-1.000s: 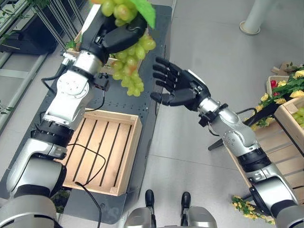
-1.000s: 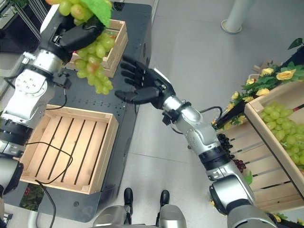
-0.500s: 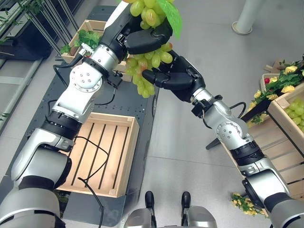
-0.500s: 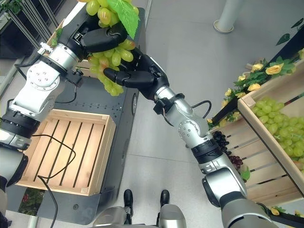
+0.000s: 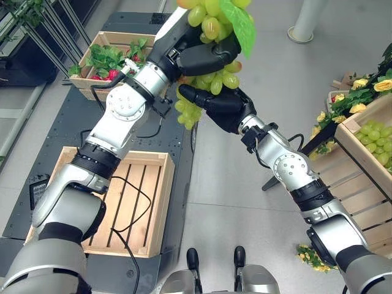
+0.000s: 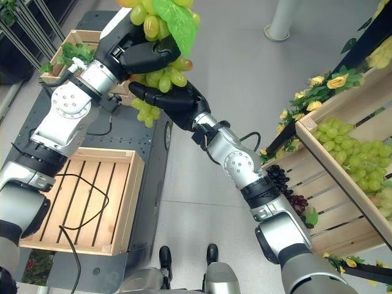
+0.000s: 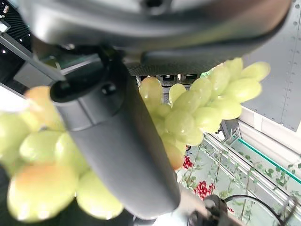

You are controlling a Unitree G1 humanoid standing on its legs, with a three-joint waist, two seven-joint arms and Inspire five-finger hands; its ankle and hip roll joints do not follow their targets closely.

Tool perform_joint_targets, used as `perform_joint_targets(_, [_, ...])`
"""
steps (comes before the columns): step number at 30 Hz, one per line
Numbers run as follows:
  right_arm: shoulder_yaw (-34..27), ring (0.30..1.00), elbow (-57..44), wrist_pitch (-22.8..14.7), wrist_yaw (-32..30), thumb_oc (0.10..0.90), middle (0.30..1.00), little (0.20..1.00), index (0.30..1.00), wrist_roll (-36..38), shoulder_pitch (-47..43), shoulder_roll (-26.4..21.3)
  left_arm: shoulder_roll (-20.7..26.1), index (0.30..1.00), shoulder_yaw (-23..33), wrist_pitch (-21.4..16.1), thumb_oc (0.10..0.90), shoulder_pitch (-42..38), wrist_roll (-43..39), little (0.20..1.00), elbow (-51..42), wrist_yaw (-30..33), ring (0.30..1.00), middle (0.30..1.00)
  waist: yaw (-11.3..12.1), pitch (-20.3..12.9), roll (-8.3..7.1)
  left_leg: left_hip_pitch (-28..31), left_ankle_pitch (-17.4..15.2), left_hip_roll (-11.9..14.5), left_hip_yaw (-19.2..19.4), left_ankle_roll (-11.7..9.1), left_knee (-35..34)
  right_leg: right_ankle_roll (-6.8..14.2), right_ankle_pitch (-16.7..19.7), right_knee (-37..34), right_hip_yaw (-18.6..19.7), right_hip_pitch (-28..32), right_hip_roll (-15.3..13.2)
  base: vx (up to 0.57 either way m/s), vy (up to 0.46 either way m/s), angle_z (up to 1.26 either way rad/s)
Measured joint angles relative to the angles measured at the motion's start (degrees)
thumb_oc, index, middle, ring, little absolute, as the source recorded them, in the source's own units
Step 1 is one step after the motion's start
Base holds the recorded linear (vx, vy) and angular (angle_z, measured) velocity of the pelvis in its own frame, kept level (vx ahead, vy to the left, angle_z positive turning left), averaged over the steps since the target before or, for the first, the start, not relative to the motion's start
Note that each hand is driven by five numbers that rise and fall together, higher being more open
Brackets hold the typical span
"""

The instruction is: Pick up the fruits from the basket on one side to the basket on the other side

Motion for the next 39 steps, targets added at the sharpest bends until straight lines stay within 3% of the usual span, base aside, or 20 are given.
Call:
perform_joint_targets(10, [0.06, 0.9, 0.24, -0.79, 0.0, 0.8, 0.9, 0.9, 0.9, 0.36, 0.0, 0.23, -0.87, 0.3, 0.24, 0.03, 0.4, -0.06, -4.52, 0.3, 1.51, -4.13, 0.3, 0.3, -0.05, 0.0, 0.0, 0.12, 0.0, 0.07, 0.14, 0.0, -0.08, -0.05, 0.04, 0.0, 0.11, -0.09, 0.1, 0.0, 0.0, 0.0])
perform_joint_targets(11, [0.08, 0.636, 0.44, -0.8, 0.0, 0.624, 0.636, 0.636, 0.636, 0.36, -0.01, 0.23, -1.05, 0.3, 0.24, 0.03, 0.4, -0.06, -4.52, 0.3, 1.84, -4.27, 0.3, 0.3, 0.02, 0.0, 0.0, 0.12, 0.0, 0.07, 0.14, 0.0, -0.08, -0.05, 0.05, 0.0, 0.11, -0.09, 0.1, 0.0, 0.0, 0.0])
perform_joint_targets(12, [0.12, 0.3, 0.7, -0.82, 0.0, 0.4, 0.3, 0.3, 0.3, 0.36, 0.0, 0.29, -1.2, 0.3, 0.25, 0.03, 0.4, -0.06, -4.52, 0.3, 2.13, -4.35, 0.3, 0.3, 0.09, 0.0, 0.0, 0.13, 0.0, 0.07, 0.14, 0.0, -0.08, -0.04, 0.06, 0.0, 0.11, -0.07, 0.09, 0.0, 0.0, 0.0])
perform_joint_targets(18, [1.46, 0.3, 0.71, -1.02, 0.15, 0.4, 0.3, 0.3, 0.3, 0.36, -0.05, 0.37, -1.46, 0.3, 0.44, 0.02, 0.4, -0.08, -4.46, 0.3, 3.14, -3.1, 0.3, 0.3, 0.24, 0.0, 0.0, 0.39, 0.0, 0.07, 0.19, 0.0, -0.09, -0.03, 0.09, 0.0, 0.18, 0.12, 0.1, 0.0, 0.0, 0.0])
perform_joint_targets(19, [2.03, 0.3, 1.79, -1.21, -0.06, 0.4, 0.3, 0.3, 0.3, 0.35, -0.28, 0.5, -1.96, 0.476, 0.44, 0.02, 0.518, -0.08, -4.41, 0.476, 3.29, -2.35, 0.476, 0.476, 0.39, 0.0, 0.0, 0.42, 0.0, 0.08, 0.19, 0.0, -0.1, -0.03, 0.1, 0.0, 0.18, 0.15, 0.11, 0.0, 0.0, 0.0])
perform_joint_targets(20, [2.03, 0.3, 2.6, -1.52, -0.09, 0.4, 0.3, 0.3, 0.3, 0.34, -0.35, 0.69, -2.57, 0.587, 0.42, 0.06, 0.591, -0.07, -4.33, 0.587, 3.38, -1.75, 0.587, 0.587, 0.64, 0.0, 0.0, 0.41, 0.0, 0.09, 0.18, 0.0, -0.1, -0.01, 0.11, 0.0, 0.2, 0.14, 0.12, 0.0, 0.0, 0.0])
perform_joint_targets(21, [2.03, 0.3, 2.92, -1.59, -0.22, 0.4, 0.3, 0.3, 0.3, 0.34, -0.35, 0.73, -2.94, 0.629, 0.43, 0.06, 0.62, -0.07, -4.33, 0.629, 3.37, -1.55, 0.629, 0.629, 0.77, 0.0, -0.01, 0.41, 0.0, 0.1, 0.18, 0.0, -0.11, 0.0, 0.12, 0.0, 0.24, 0.13, 0.13, 0.0, 0.0, 0.0])
perform_joint_targets(22, [2.02, 0.3, 3.87, -2.29, -0.68, 0.4, 0.3, 0.3, 0.3, 0.33, -0.43, 0.77, -3.94, 0.771, 0.42, 0.07, 0.714, -0.08, -4.16, 0.771, 3.28, -1.18, 0.771, 0.771, 0.95, 0.0, 0.0, 0.41, 0.0, 0.1, 0.17, 0.0, -0.11, 0.0, 0.12, 0.0, 0.45, 0.14, 0.13, 0.0, 0.0, 0.0])
perform_joint_targets(23, [2.02, 0.3, 4.07, -2.76, -0.69, 0.4, 0.3, 0.3, 0.3, 0.33, -0.44, 0.83, -4.42, 0.811, 0.42, 0.07, 0.74, -0.07, -3.65, 0.811, 3.39, -0.26, 0.811, 0.811, 1.06, 0.0, -0.01, 0.41, 0.0, 0.1, 0.16, 0.0, -0.11, 0.01, 0.13, 0.0, 0.51, 0.13, 0.14, 0.0, 0.0, 0.0])
perform_joint_targets(24, [2.02, 0.3, 4.44, -2.81, -0.71, 0.4, 0.3, 0.3, 0.3, 0.33, -0.54, 1.03, -4.83, 0.9, 0.42, 0.37, 0.8, -0.07, -2.74, 0.9, 3.49, 1.45, 0.9, 0.9, 1.1, 0.0, 0.0, 0.41, 0.0, 0.08, 0.16, 0.0, -0.11, 0.03, 0.16, 0.0, 0.63, 0.11, 0.14, 0.0, 0.0, 0.0])
perform_joint_targets(33, [2.02, 0.3, 5.28, -3.12, -5.69, 0.4, 0.3, 0.3, 0.3, 0.33, -0.75, 2.42, -6.97, 0.9, 0.42, 3.08, 0.8, -0.07, 2.54, 0.9, 3.65, 7.53, 0.9, 0.9, 0.88, 0.0, 0.0, 0.39, -0.01, 0.08, 0.22, 0.01, -0.12, 0.0, 0.21, 0.0, 1.08, -0.15, 0.16, 0.0, 0.0, -0.02])
perform_joint_targets(39, [1.53, 0.3, 5.3, -6.86, -6.31, 0.4, 0.3, 0.3, 0.3, -0.2, -0.72, 1.24, -6.91, 0.9, 3.77, 6.4, 0.8, 0.1, 2.55, 0.9, 10.35, 14.87, 0.9, 0.9, 0.33, 0.0, 0.0, 0.31, -0.01, 0.25, 0.26, 0.0, -0.14, -0.15, 0.65, 0.0, 1.58, -0.73, 0.3, 0.0, 0.011, -0.08])
